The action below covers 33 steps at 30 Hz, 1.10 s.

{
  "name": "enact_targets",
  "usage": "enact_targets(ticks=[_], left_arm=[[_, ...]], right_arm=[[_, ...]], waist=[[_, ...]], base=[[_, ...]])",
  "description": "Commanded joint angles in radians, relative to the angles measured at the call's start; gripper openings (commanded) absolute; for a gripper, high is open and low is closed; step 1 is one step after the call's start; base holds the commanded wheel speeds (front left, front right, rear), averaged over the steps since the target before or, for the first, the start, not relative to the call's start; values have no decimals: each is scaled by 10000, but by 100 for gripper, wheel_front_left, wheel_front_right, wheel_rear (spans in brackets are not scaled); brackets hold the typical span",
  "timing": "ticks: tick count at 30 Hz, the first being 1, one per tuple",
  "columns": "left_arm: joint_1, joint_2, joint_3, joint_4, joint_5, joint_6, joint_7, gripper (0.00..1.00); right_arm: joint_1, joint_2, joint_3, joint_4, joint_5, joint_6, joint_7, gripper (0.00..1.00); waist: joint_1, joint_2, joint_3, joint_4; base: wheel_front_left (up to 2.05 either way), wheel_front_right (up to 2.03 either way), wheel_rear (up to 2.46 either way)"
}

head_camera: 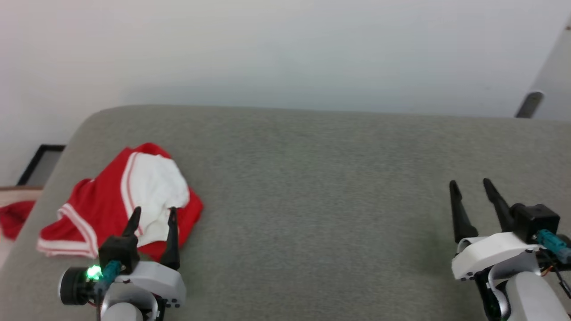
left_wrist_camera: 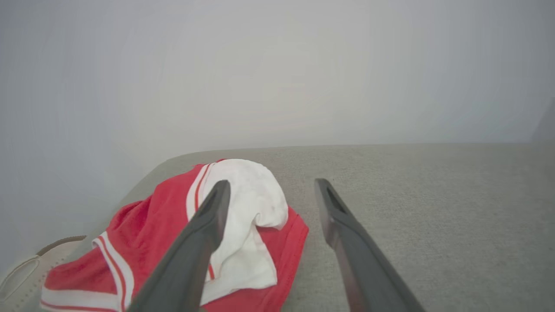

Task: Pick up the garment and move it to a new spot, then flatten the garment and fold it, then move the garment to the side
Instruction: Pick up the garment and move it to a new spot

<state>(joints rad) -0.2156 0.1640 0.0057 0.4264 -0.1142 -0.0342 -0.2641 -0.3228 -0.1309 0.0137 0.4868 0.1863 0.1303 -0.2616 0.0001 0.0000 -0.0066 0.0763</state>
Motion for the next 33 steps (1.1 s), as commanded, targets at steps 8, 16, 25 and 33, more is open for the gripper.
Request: enact_targets(ticks=[8, 16, 25, 33], left_arm=[[-148, 5, 37, 25, 197, 215, -3, 100], [-103, 21, 128, 148, 97, 282, -3, 100], [877, -236, 1097, -1021, -349, 979, -3, 100], [1583, -712, 1307, -1863, -466, 1131, -3, 100]], right_arm=[[1, 96, 346, -52, 277, 6, -47, 100], [-156, 223, 640, 57, 399, 6, -28, 100], [-1422, 343, 2397, 719, 747, 6, -28, 100], [-1972, 23, 3277, 1121, 1264, 6, -28, 100]], waist=[[-1, 0, 155, 2482], [-1, 0, 152, 4420], [-1, 0, 717, 4787], [-1, 0, 794, 4773]], base=[[0, 0, 0], [0, 0, 0], [0, 0, 0], [-18, -18, -18]])
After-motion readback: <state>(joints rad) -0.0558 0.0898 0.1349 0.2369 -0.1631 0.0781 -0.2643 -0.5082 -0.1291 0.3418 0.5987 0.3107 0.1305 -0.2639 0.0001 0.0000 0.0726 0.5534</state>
